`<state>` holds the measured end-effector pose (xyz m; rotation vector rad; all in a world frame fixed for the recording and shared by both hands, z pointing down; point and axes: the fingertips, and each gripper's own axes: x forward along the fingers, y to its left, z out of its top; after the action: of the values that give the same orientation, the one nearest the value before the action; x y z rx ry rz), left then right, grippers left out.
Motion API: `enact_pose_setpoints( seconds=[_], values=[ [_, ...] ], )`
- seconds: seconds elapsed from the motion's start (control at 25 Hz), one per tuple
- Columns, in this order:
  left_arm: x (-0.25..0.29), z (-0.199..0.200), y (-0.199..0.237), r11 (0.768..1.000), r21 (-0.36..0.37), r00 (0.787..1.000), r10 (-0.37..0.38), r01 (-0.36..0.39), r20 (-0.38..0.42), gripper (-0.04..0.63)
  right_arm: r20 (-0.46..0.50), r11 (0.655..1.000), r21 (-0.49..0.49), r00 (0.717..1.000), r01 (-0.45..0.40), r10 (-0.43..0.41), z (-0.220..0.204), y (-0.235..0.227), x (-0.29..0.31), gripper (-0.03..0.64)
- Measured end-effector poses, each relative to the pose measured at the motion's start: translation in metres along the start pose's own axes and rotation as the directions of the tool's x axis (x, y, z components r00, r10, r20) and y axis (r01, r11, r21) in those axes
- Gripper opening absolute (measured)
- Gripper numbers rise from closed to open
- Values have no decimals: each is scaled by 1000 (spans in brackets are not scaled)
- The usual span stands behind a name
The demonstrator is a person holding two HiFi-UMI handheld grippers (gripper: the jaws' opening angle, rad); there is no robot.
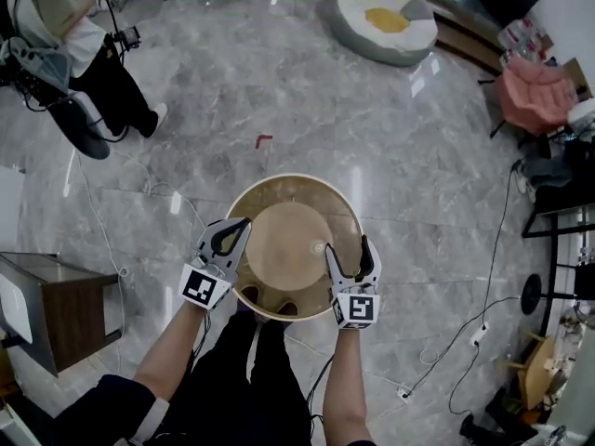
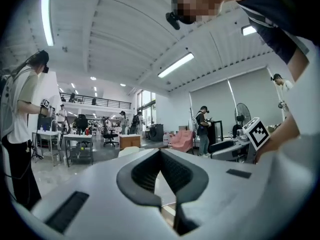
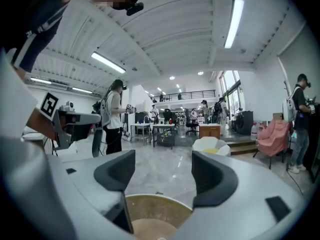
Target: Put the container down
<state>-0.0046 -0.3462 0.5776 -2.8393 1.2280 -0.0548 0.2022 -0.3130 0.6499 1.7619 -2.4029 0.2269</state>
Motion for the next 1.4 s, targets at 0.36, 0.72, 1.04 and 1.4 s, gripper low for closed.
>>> enact_pose_setpoints(
  seconds=[0.36, 0.72, 1.04, 1.4],
  values=[
    [-57, 110, -58, 997, -72, 999, -38, 37, -18, 25, 62, 1000, 4, 998, 4, -5, 110, 37, -94, 344],
    [-87, 146, -71, 999, -36, 999, -23, 25, 37, 25, 119, 999, 3, 991, 54, -54, 143, 38, -156, 344],
    [-87, 155, -86, 998, -11, 998, -56, 56, 36, 25, 139, 998, -23, 989, 51, -47, 156, 48, -155, 344],
    [-79, 150, -88, 997, -11, 997, -79, 79, 11, 25, 135, 997, 3, 988, 78, -78, 165, 41, -147, 344]
  ],
)
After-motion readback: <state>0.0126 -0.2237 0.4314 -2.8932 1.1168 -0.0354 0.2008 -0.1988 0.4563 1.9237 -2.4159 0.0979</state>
